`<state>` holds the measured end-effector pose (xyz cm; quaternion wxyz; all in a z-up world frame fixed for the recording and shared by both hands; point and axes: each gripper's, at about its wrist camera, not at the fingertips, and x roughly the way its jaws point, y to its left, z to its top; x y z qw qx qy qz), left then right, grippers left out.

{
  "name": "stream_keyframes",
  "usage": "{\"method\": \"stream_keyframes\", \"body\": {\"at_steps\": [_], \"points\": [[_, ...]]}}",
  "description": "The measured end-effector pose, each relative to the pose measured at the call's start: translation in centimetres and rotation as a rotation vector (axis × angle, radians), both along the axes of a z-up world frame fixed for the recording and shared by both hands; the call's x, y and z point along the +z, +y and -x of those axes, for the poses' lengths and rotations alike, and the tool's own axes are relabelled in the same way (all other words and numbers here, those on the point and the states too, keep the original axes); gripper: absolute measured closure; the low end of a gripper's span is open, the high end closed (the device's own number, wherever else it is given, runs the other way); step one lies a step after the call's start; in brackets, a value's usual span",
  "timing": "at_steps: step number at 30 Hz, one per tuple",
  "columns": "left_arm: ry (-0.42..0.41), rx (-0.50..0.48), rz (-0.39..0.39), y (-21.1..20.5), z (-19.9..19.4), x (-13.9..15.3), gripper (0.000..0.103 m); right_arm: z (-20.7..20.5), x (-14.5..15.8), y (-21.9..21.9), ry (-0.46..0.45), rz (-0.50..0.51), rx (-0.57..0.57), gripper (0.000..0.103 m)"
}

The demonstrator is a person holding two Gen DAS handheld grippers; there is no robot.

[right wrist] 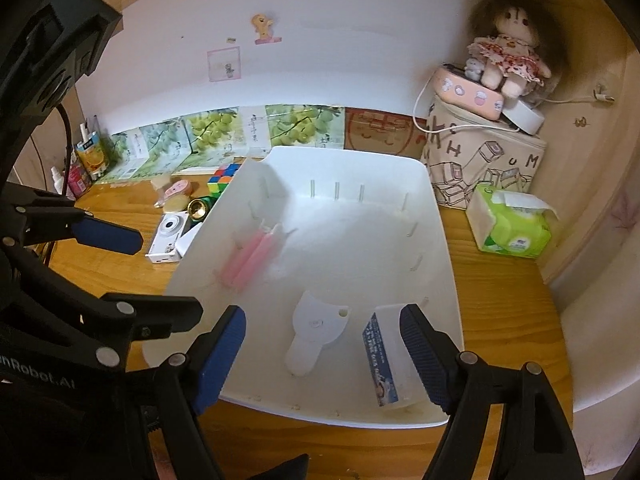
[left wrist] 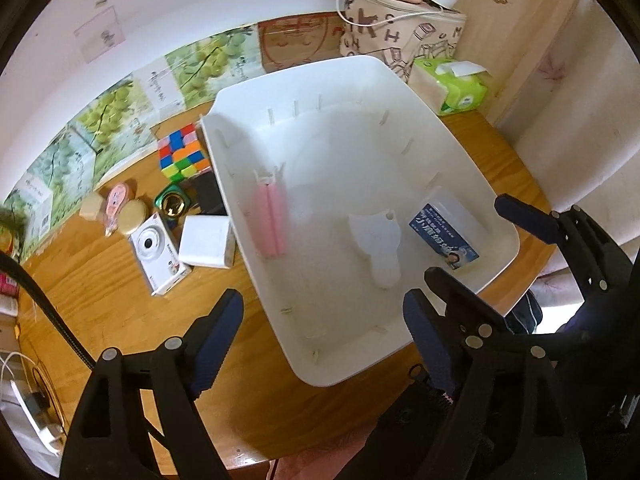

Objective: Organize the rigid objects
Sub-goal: 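Open both tools to drop the container and paddle into the tray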

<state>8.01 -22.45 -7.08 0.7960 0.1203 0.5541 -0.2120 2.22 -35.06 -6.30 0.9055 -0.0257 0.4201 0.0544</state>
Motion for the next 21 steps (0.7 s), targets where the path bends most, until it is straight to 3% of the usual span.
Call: {"method": "stream_keyframes", "body": {"at_steps": [10, 21], "points": [[0.071, 0.076, 0.079, 2.1, -0.3, -0.9, 0.018, 0.9, -0.3, 0.6, 0.018, 0.033, -0.001, 0.023], [0.09, 0.127, 0.083, 5.9, -0.3, -1.8, 0.018, 0.6, -0.4, 2.4, 0.025, 0.034, -0.047, 0.023]]}}
